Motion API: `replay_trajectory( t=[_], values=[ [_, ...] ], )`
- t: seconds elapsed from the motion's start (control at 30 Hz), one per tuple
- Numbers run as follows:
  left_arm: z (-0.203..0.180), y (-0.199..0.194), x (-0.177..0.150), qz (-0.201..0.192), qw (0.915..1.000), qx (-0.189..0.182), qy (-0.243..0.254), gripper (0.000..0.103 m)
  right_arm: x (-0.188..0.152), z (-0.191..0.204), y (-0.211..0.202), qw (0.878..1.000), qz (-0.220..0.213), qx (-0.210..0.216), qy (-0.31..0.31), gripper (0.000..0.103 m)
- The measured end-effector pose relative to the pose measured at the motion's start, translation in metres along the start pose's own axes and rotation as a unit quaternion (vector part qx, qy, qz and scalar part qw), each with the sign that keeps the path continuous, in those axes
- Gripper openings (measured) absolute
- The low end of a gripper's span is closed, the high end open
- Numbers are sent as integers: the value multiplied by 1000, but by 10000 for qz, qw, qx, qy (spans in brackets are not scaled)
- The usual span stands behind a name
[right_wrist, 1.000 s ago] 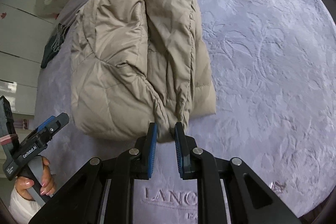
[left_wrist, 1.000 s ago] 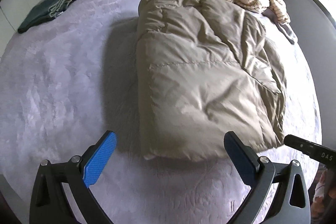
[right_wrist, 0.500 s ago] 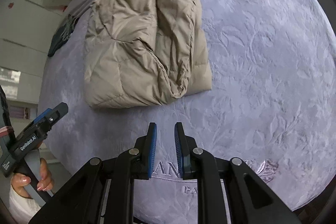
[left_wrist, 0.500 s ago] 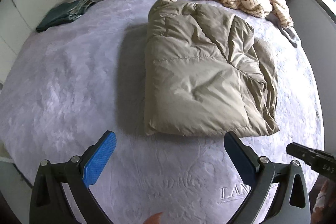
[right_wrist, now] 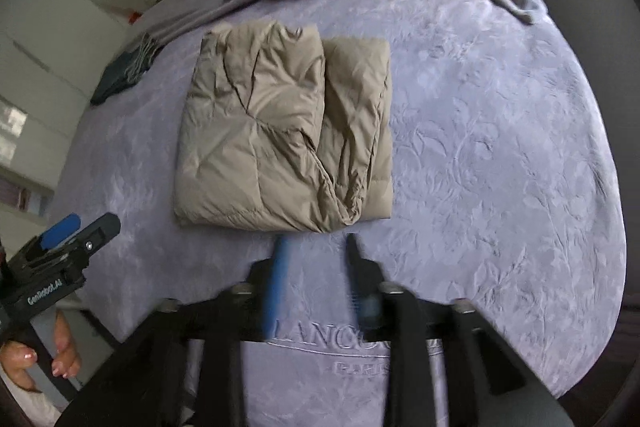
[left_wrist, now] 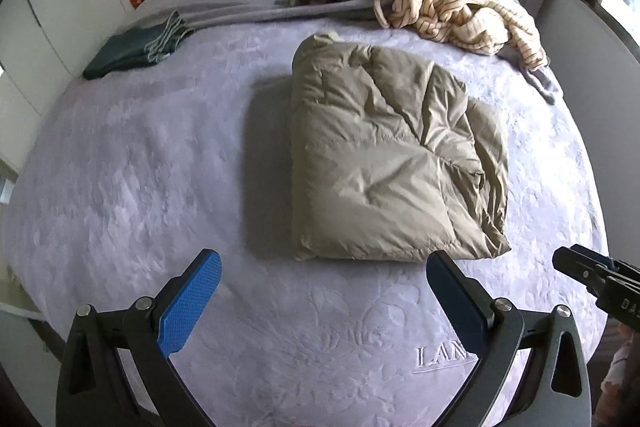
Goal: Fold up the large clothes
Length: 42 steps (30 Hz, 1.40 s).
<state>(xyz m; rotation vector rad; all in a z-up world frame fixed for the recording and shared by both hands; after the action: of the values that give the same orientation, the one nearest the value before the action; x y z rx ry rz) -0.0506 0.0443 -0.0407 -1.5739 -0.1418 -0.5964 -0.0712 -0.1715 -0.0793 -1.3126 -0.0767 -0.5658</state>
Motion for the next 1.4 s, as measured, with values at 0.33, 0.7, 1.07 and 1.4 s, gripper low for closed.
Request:
replay_trajectory(
  t=[0.33, 0.7, 1.07, 1.4],
  values=[
    [26, -31, 6, -151, 9998, -117, 28, 103, -2, 33, -38, 9973, -633, -337, 187, 75],
    [37, -52, 7, -362, 9993, 41, -99, 103, 4, 56, -65, 9922, -1071, -637, -74, 96],
    [39, -57, 2, -400, 9990, 190, -95, 103, 7, 58, -69, 9907, -1155, -714, -93, 96],
    [41, -61, 1, -426, 9987, 244, -163, 103, 4, 62, -68, 9909, -1112, -750, -118, 96]
  ],
)
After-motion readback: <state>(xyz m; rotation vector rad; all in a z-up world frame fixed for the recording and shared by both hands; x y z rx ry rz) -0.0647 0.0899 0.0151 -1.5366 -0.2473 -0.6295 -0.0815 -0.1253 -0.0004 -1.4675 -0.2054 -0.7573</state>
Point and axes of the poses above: each gripper's, at about its wrist camera, not at the fingertips, and y roughly the way its jaws point, z to its left, x to its top, the point moved 5 cm from there along y, roughly the way its jaws point, and after that the axes turned 5 degrees about y, right-handed, at the moved point
